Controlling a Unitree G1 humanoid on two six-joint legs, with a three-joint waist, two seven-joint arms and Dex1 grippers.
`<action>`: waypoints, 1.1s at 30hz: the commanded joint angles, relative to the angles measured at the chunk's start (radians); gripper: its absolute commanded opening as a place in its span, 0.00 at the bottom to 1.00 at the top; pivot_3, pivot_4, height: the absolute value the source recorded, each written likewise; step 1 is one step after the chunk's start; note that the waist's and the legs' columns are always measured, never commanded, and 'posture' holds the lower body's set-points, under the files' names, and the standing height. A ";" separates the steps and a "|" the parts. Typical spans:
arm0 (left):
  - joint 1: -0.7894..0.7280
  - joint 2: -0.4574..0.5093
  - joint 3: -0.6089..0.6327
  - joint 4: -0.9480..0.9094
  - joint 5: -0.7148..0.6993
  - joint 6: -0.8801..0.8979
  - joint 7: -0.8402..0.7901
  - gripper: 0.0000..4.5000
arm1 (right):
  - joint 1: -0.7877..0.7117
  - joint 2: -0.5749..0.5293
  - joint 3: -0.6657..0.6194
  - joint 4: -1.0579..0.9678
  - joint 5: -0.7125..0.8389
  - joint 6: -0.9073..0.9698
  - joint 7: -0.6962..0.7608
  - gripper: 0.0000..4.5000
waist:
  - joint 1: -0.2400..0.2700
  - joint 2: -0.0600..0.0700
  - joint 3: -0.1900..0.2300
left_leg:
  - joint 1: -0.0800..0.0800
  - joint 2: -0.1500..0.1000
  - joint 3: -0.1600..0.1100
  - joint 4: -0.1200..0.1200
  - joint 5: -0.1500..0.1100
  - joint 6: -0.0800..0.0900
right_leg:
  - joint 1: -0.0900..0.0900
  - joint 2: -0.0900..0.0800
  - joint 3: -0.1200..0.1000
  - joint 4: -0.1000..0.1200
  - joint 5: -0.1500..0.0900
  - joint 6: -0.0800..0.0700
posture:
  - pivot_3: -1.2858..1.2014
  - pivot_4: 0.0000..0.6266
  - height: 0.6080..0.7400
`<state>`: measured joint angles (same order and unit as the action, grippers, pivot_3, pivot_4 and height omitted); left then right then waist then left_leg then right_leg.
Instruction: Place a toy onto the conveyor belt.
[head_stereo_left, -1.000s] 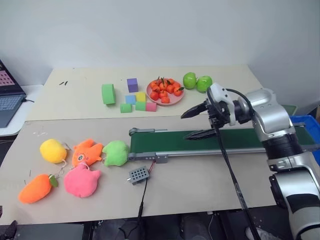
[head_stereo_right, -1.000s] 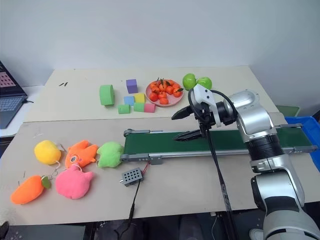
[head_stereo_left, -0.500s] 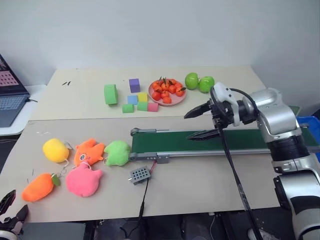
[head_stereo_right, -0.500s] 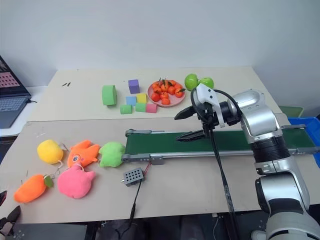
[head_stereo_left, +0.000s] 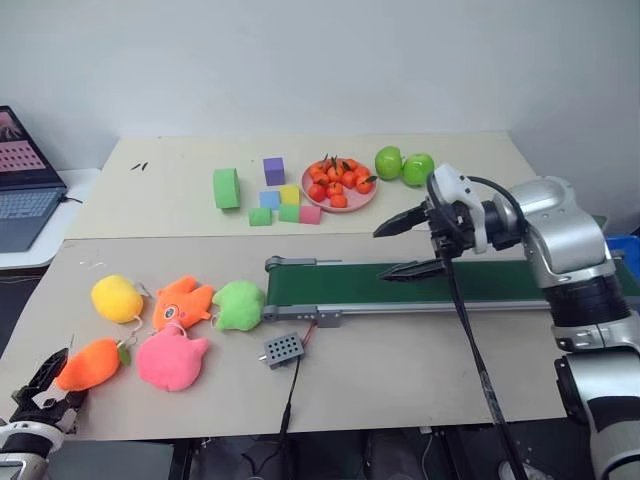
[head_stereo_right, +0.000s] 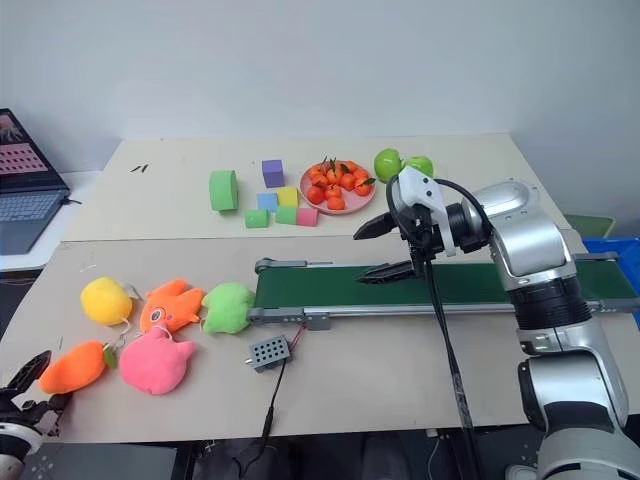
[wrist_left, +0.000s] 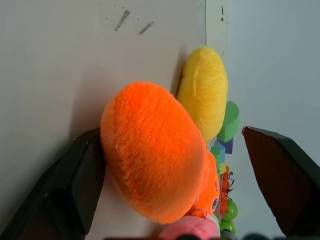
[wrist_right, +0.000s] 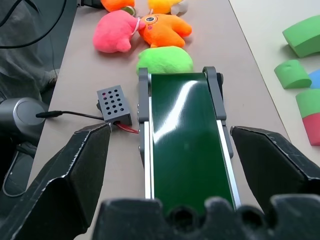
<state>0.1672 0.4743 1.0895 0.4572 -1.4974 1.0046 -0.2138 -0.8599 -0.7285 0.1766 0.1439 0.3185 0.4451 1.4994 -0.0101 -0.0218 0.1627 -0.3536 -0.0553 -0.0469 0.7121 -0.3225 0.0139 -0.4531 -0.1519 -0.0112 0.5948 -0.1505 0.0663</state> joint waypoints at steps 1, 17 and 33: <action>0.012 -0.017 -0.028 0.013 0.020 0.002 0.003 0.94 | 0.000 -0.024 -0.039 -0.039 0.021 0.007 -0.010 1.00 | 0.000 0.000 0.000 | 0.000 0.000 0.000 0.000 0.000 0.000 | 0.000 0.000 0.000 0.000 0.000 0.000 | 0.52 0.24 1.00; 0.132 -0.093 0.058 -0.133 -0.099 -0.037 -0.036 0.00 | 0.018 -0.035 -0.027 -0.038 0.019 -0.009 -0.023 1.00 | -0.016 -0.001 0.000 | 0.000 0.001 0.001 0.000 -0.002 0.001 | -0.001 0.000 0.001 -0.001 0.000 0.000 | 0.52 0.24 1.00; -0.092 0.143 -0.014 -0.803 -0.259 -0.376 0.128 0.00 | -0.013 0.039 -0.002 0.041 0.006 -0.054 -0.026 1.00 | 0.013 -0.005 0.001 | 0.000 0.001 -0.001 0.001 0.000 -0.002 | 0.002 0.002 -0.001 -0.001 0.001 -0.003 | 0.52 0.24 1.00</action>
<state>0.1045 0.5800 1.1235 -0.2620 -1.8075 0.6525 -0.0718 -0.8524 -0.6876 0.1882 0.1938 0.3262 0.4131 1.4733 0.0030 -0.0265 0.1633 -0.3534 -0.0547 -0.0477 0.7126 -0.3225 0.0118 -0.4511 -0.1501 -0.0116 0.5937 -0.1490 0.0634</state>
